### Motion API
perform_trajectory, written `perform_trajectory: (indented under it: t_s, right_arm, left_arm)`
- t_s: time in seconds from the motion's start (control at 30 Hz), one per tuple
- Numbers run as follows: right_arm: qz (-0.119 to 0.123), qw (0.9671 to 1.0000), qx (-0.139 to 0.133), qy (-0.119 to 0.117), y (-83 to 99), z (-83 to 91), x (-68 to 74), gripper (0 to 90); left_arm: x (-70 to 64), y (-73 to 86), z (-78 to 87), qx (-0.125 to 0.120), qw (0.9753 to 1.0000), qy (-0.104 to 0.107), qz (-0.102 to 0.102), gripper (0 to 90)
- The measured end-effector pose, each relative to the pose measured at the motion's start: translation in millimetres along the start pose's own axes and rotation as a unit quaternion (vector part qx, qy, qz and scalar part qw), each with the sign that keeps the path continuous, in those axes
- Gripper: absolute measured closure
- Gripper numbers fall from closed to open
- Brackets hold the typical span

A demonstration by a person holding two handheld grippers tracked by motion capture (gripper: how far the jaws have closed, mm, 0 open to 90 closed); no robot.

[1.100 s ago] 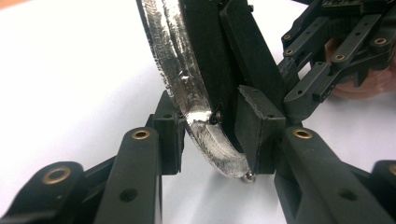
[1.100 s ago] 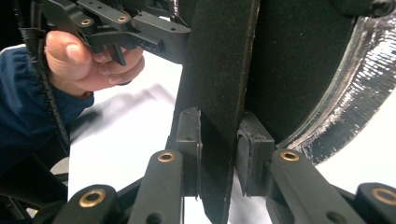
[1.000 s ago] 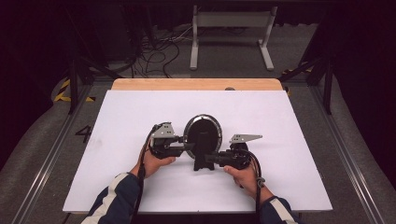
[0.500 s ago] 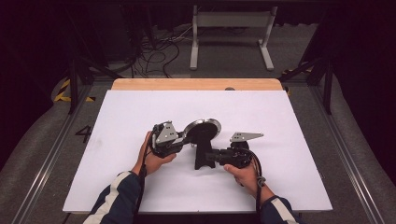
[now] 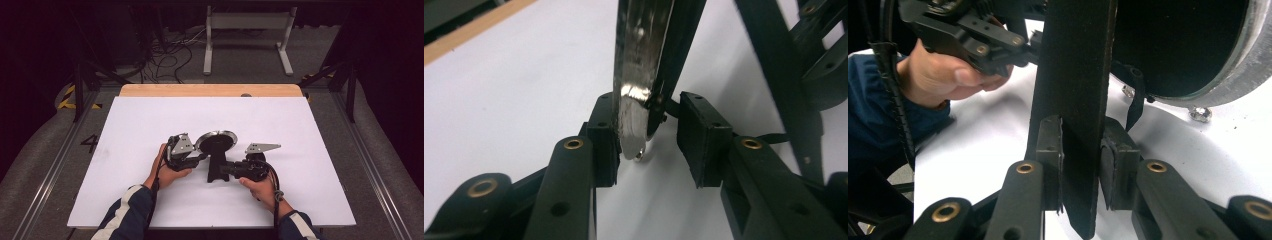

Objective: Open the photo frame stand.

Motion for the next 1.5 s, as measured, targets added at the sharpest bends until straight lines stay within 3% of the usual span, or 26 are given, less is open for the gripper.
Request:
perform_trajectory:
  t_s: [0.17,0.3,0.63,0.87,1.1,1.23,1.3,1.5]
  right_arm:
    - [0.006,1.0,0.004,0.003,0.2,-0.6,1.2,74.0]
    - [0.016,0.9998,0.008,0.008,-0.4,-0.7,4.2,73.9]
    - [0.009,0.9998,0.007,0.014,-0.7,0.4,0.3,73.8]
    - [0.001,0.9994,0.011,0.034,0.5,-0.4,-4.9,73.6]
    - [-0.009,0.998,0.011,0.062,3.9,-4.2,-9.7,73.0]
    - [-0.002,0.9979,0.009,0.064,4.4,-3.9,-10.0,73.5]
    - [-0.005,0.9981,0.008,0.06,4.1,-3.1,-9.9,71.4]
    - [-0.004,0.9978,-0.015,0.064,-1.4,11.7,-10.7,70.1]
  left_arm:
    - [-0.1,4.6,-7.1,0.013,0.9998,-0.018,-0.001,68.9]
    - [0.4,3.9,-9.2,0.015,0.9995,-0.026,-0.014,68.0]
    - [3.9,0.0,-16.4,0.022,0.998,-0.051,-0.03,68.6]
    - [7.3,-3.1,-24.7,0.028,0.9964,-0.071,-0.035,68.9]
    - [12.3,-5.8,-33.9,0.028,0.9961,-0.073,-0.041,68.7]
    - [14.5,-2.9,-32.6,0.021,0.9974,-0.066,-0.022,68.6]
    - [17.3,-1.6,-30.5,0.026,0.9968,-0.074,-0.018,62.5]
    - [24.2,1.1,-3.6,0.019,0.9973,-0.07,-0.006,54.2]
Point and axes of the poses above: each handheld gripper's, and its own axes: z roughly backward along the jaws, y roughly out of its underside, x roughly to its left, the point moved 4 cm from there along -z, roughly forward along the jaws, and after that the axes turned 4 degrees about -y, right-handed, at the moved point
